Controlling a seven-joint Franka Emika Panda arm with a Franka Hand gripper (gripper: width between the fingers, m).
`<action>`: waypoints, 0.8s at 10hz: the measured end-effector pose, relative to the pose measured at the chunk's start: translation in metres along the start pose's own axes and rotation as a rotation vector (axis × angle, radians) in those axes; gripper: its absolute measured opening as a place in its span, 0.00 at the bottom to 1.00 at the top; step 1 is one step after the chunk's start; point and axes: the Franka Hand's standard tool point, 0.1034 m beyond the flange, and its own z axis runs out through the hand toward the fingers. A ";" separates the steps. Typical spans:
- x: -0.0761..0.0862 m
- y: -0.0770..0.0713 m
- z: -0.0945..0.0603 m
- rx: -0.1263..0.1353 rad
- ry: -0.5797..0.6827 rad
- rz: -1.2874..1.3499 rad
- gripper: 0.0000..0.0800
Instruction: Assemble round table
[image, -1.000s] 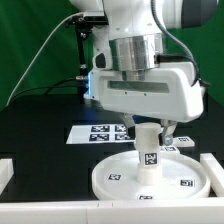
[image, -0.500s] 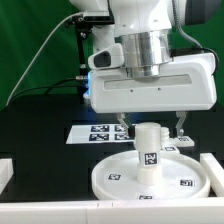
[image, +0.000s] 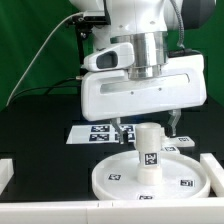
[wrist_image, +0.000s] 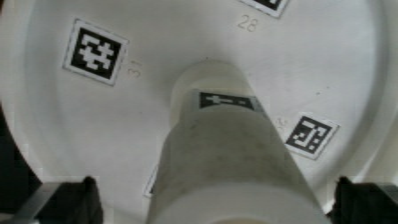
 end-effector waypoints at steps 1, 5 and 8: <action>0.000 0.000 0.000 0.000 0.000 0.001 0.70; 0.001 -0.001 0.001 0.003 0.008 0.290 0.50; 0.001 0.001 0.001 -0.010 0.026 0.695 0.50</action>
Offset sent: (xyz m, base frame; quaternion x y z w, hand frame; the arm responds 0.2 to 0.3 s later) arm 0.0000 0.0000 0.0000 0.0000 0.0000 0.1296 0.9916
